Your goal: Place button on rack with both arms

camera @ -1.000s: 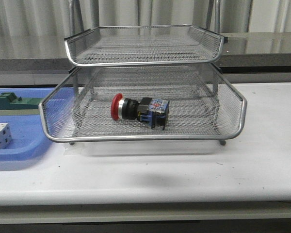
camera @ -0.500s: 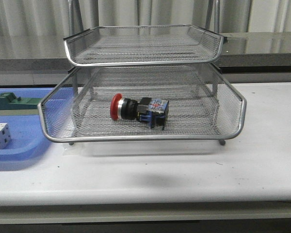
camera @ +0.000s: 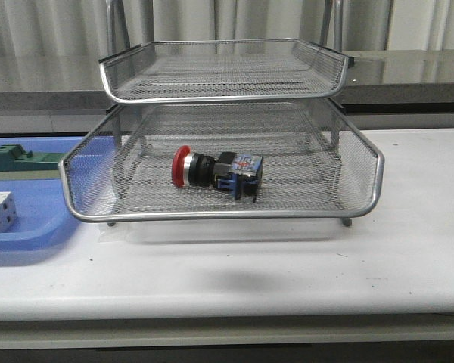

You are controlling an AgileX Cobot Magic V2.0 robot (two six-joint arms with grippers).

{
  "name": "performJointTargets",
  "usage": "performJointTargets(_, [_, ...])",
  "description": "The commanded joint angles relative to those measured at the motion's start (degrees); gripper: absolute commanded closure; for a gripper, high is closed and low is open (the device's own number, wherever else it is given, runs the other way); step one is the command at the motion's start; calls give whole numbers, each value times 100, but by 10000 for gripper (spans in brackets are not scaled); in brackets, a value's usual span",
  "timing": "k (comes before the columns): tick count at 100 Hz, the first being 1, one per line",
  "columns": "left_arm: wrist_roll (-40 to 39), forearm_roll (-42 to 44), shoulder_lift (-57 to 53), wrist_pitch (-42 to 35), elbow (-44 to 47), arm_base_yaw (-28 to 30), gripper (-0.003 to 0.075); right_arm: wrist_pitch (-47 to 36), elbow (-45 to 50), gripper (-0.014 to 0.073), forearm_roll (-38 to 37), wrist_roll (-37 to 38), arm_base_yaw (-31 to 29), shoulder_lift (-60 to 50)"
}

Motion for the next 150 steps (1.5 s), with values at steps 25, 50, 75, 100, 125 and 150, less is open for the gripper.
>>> performJointTargets(25, [-53, -88, 50, -468, -156, 11, 741, -305, -175, 662, -73, -15, 3, 8])
performJointTargets(50, [-53, -88, 50, -468, -143, 11, 741, -363, -175, 662, 259, -15, 3, 8])
performJointTargets(75, [-53, -88, 50, -458, -143, 11, 741, -559, -182, 662, 1258, -882, 3, 446])
performJointTargets(100, [-53, -88, 50, -458, -143, 11, 741, -546, -182, 660, 2712, -2429, 106, 1578])
performJointTargets(125, [-53, -88, 50, -458, -143, 11, 741, -826, -182, 660, 2863, -3538, 1105, 2473])
performJointTargets(150, [-53, -88, 50, -458, -143, 11, 741, -2112, -182, 657, 2620, -4012, 2589, 3260])
